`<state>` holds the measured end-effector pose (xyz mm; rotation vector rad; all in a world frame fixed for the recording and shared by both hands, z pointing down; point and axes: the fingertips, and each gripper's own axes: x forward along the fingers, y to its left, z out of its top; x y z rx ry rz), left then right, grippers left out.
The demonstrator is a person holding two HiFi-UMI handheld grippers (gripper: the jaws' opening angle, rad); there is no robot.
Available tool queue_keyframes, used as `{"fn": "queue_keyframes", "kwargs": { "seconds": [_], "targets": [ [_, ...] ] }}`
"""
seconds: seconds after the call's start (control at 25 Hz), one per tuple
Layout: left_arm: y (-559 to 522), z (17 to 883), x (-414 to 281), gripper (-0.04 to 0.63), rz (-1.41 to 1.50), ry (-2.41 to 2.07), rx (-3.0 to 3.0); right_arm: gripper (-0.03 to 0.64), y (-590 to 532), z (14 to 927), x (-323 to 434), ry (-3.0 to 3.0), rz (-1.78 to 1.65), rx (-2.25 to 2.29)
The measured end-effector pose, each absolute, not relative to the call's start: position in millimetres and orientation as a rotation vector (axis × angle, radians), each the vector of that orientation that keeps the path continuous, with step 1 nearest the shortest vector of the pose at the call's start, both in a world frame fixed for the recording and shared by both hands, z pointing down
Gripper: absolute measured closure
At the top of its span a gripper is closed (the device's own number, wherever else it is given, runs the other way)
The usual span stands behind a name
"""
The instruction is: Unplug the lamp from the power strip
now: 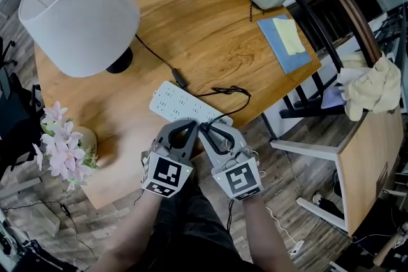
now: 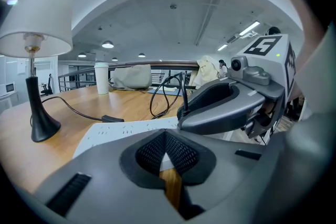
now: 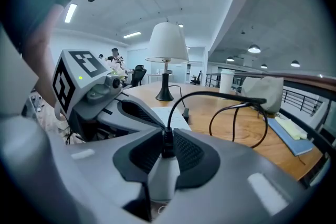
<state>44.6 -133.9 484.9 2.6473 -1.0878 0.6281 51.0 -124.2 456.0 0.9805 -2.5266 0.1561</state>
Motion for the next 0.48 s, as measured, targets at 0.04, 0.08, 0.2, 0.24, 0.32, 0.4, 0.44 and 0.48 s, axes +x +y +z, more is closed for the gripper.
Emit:
{"fn": "queue_keyframes", "kwargs": {
  "seconds": [0.04, 0.08, 0.2, 0.24, 0.32, 0.4, 0.44, 0.48],
  "targets": [
    [-134, 485, 45, 0.598, 0.629, -1.090, 2.647, 0.545, -122, 457, 50, -2.512, 0.134, 0.974],
    [-134, 485, 45, 0.598, 0.629, -1.091, 2.647, 0.545, -119, 458, 50, -2.497, 0.109, 0.969],
    [-134, 485, 45, 0.598, 0.630, -1.089, 2.648, 0.546, -118, 457, 49, -2.490, 0.052, 0.968],
    [-134, 485, 45, 0.598, 0.629, -1.087, 2.649, 0.546, -119, 456, 49, -2.506, 0.075, 0.979],
    [-134, 484, 45, 0.598, 0.628, -1.083, 2.650, 0.545, -124, 455, 53, -2.546, 0.196, 1.023],
    [-134, 484, 45, 0.598, 0.627, -1.084, 2.650, 0.543, -128, 455, 57, -2.568, 0.312, 1.070],
    [-134, 484, 45, 0.598, 0.627, -1.086, 2.650, 0.543, -129, 456, 57, -2.565, 0.328, 1.080],
    [-134, 484, 45, 0.598, 0.627, -1.088, 2.650, 0.543, -129, 455, 57, -2.557, 0.311, 1.080]
  ]
}}
